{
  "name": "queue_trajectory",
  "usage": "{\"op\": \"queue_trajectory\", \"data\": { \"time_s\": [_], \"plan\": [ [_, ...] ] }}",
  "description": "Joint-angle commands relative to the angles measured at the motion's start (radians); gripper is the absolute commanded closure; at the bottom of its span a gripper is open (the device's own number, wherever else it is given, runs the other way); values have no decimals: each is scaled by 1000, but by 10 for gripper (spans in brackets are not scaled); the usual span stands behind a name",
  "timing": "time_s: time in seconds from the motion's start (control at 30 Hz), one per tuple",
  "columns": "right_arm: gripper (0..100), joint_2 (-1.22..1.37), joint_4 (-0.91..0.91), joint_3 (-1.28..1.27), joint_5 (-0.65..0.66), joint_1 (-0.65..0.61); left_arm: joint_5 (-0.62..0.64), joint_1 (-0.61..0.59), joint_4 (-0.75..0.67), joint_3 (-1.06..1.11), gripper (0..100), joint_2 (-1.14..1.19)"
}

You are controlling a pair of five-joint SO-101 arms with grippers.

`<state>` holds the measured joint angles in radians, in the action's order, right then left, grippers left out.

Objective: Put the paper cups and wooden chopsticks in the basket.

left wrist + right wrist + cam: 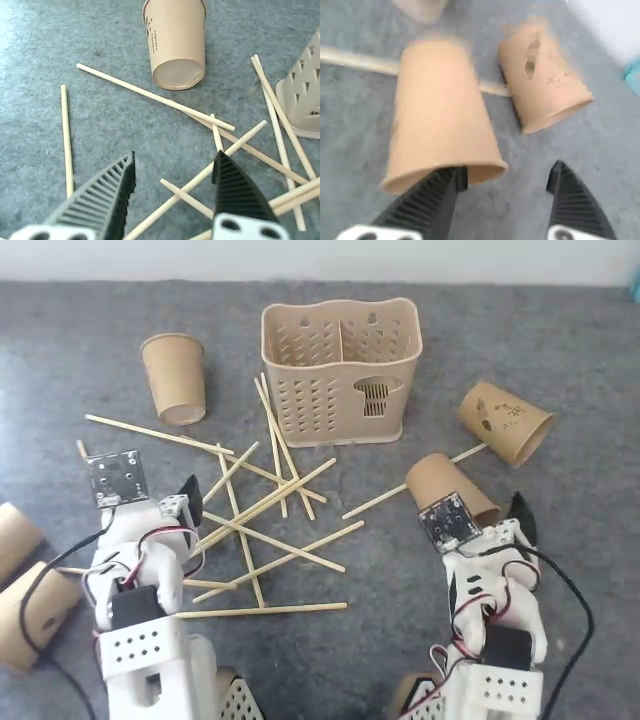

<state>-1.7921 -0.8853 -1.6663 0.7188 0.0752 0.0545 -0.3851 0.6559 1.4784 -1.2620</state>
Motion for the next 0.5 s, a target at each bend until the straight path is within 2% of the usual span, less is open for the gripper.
{"op": "queue_trajectory", "data": {
  "time_s": [0.0,0.3,0.47],
  "plan": [
    [731,-2,84,-17,-20,-4,-6,-2,-29,-10,765,-17],
    [731,189,216,20,-18,-8,-6,-5,-28,-10,765,-17],
    [731,444,228,245,-71,-44,-6,-6,-26,-8,765,-17]
  ]
}}
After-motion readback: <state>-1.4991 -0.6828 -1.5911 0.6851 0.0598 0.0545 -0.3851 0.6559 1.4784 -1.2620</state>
